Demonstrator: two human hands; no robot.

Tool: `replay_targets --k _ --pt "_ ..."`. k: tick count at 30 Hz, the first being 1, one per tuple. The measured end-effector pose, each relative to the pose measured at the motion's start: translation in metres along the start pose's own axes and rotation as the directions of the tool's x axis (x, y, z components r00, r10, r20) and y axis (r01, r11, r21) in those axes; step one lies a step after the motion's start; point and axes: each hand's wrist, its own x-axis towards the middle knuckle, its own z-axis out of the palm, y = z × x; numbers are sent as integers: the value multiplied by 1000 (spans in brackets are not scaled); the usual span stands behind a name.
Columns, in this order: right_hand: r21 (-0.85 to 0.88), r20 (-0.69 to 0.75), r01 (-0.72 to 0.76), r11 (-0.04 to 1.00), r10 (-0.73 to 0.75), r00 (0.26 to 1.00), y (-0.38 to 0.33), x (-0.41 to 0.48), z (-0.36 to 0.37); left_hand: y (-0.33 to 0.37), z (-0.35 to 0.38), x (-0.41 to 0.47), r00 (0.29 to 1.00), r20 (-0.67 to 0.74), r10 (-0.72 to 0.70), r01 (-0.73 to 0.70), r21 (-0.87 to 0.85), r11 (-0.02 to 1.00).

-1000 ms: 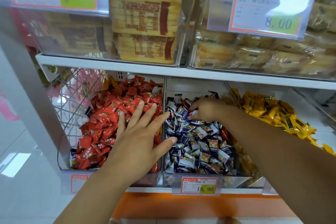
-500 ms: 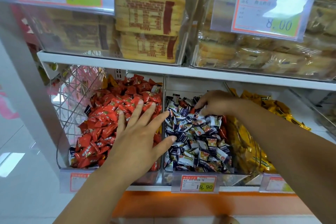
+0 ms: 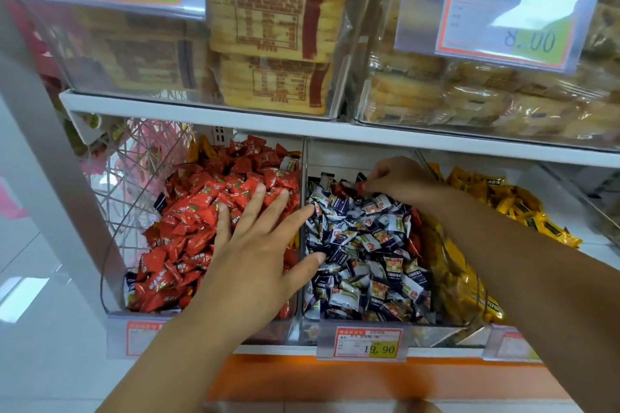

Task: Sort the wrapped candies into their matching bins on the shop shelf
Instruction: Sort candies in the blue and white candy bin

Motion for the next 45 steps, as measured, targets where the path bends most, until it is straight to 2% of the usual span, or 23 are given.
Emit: replay_targets --k 2,5,7,10,12,14,16,19,21,25,28,32,34,37,41,43,45 --pt "64 -44 90 994 -88 995 -7 0 -1 0 1 -1 1000 1 0 0 2 1000" --pt "56 -10 166 985 -166 986 -15 12 8 0 1 -1 1000 -10 -1 1 -8 1000" --pt "-53 86 156 986 -151 985 -15 21 20 0 0 -2 1000 -12 -5 5 -24 1000" --pt "-381 195 165 910 -95 976 -8 32 38 1 0 -2 1000 -3 -8 8 -7 1000" --pt "-491 153 157 857 -92 984 -7 33 47 1 -1 -1 1000 -3 -7 7 -8 1000" --pt "-513 79 127 849 -101 992 -9 30 50 1 -1 -1 1000 -4 -5 5 -12 1000" --pt "-432 26 111 895 -111 993 -9 26 49 1 -2 -1 1000 -4 -6 6 -24 1000" --pt "-109 -6 69 992 -70 998 -16 10 36 1 -3 -4 1000 -10 7 -8 -7 1000" --pt "27 5 60 998 -61 998 -29 -7 23 -1 -5 -7 999 -30 13 -13 0 1000" --pt "55 4 125 991 -126 992 -64 -38 8 -9 -11 -18 998 -66 -14 14 -4 1000" --pt "63 -7 85 994 -85 996 -99 -40 13 -18 -19 -27 997 -77 -31 31 -4 1000" --pt "265 122 240 934 -279 952 -148 -28 36 -21 -30 -34 997 -65 -32 30 -39 999" --pt "316 165 270 910 -333 928 -157 -27 40 -19 -30 -33 997 -77 -17 12 -65 998" --pt "255 149 214 943 -257 955 -145 -32 35 -12 -26 -29 997 -68 24 -29 -72 997" --pt "91 -36 83 992 -80 996 -100 -50 12 -1 -19 -24 998 -13 58 -58 -47 997" --pt "-42 29 60 997 -59 998 -75 -59 -5 1 -15 -22 998 -9 57 -57 -37 998" --pt "-227 163 -33 973 72 984 -53 -64 -21 -1 -14 -21 998 -9 59 -59 0 998"
